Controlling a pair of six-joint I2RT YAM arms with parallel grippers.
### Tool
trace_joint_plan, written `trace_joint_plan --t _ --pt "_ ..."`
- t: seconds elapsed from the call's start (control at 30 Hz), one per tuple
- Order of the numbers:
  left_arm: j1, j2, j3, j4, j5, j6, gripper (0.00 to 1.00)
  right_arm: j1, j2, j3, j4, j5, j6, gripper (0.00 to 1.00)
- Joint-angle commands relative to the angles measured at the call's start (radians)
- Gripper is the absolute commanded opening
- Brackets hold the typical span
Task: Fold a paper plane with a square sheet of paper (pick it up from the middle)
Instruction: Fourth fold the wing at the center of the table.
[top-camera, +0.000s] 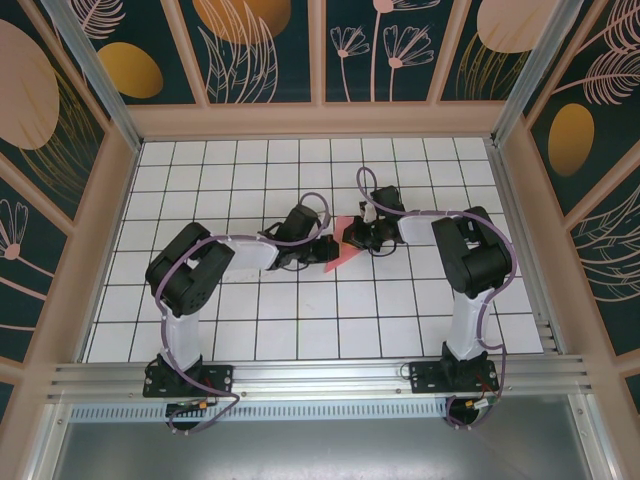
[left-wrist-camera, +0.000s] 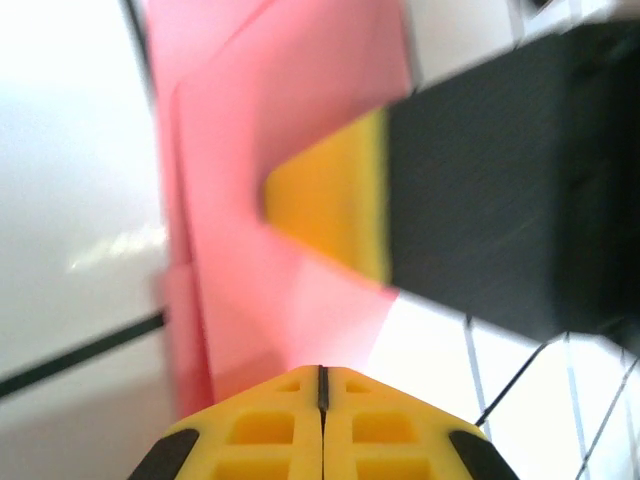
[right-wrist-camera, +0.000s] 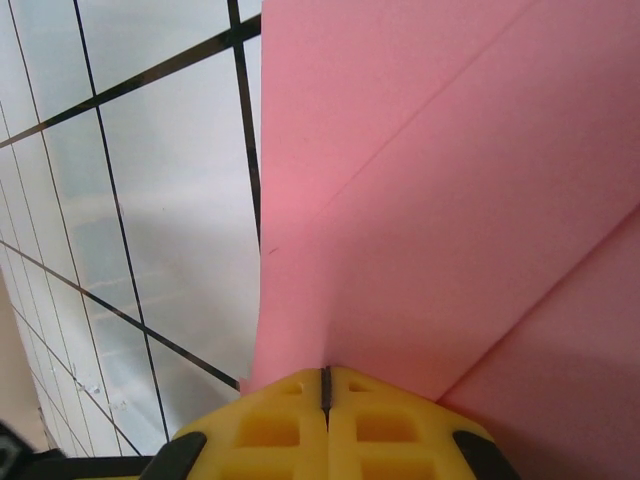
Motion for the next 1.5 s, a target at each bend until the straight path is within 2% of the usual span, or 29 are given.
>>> trace_joint_plan --t 0.0,0.23,0.73,1.17,1.47 --pt "-0.005 -0.033 -0.013 -0.011 -0.024 0.013 0.07 -0.006 0.075 -0.033 -0.091 0.120 -0.005 0.03" --pt "-0.006 -0.034 -0.005 -0.006 -0.037 0.022 0.07 -0.005 0.073 -0.036 -0.090 0.120 -0.005 0.03" --pt "-0.005 0.078 0.110 -0.071 -0.050 0.055 0.07 -0.005 0.077 -0.038 -0.089 0.113 -0.008 0.03" --pt "-0.009 0.008 -0.042 -0.101 0.031 0.082 0.07 -0.010 0.089 -0.034 -0.107 0.126 -0.007 0.03" --pt "-0.036 -0.074 -0.139 -0.139 0.024 0.092 0.07 -0.016 0.093 -0.035 -0.113 0.131 -0.008 0.03"
